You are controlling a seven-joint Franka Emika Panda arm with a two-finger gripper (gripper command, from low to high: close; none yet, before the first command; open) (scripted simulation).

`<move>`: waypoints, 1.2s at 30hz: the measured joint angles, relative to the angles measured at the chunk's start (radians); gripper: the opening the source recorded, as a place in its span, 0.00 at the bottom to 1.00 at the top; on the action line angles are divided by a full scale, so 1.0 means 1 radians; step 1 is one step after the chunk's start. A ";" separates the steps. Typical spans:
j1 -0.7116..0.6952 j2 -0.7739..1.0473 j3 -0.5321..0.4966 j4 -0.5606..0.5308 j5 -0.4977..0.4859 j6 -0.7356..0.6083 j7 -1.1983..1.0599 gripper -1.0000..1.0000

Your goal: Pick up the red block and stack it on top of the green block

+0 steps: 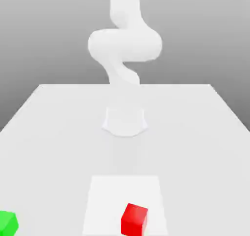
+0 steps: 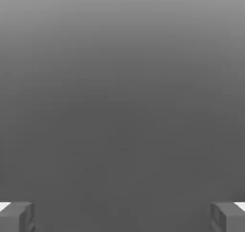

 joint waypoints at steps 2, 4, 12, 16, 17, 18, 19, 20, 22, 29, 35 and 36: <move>-0.018 0.077 0.020 -0.012 -0.011 0.028 0.037 0.50; -0.032 0.151 0.037 -0.023 -0.024 0.054 0.074 0.50; -0.076 0.442 0.089 -0.066 -0.073 0.159 0.218 0.50; -0.085 0.587 0.102 -0.088 -0.091 0.211 0.286 0.50; -0.085 0.623 0.102 -0.094 -0.093 0.225 0.301 0.50; -0.084 0.659 0.103 -0.099 -0.095 0.238 0.316 0.50; -0.084 0.695 0.104 -0.105 -0.095 0.251 0.330 0.50; -0.083 0.731 0.104 -0.110 -0.094 0.265 0.342 0.50; -0.080 0.801 0.105 -0.121 -0.086 0.292 0.364 0.50; -0.062 1.050 0.089 -0.123 -0.094 0.443 0.421 0.50; -0.048 1.106 0.074 -0.114 -0.107 0.490 0.432 0.00; -0.048 1.106 0.074 -0.114 -0.108 0.490 0.432 0.00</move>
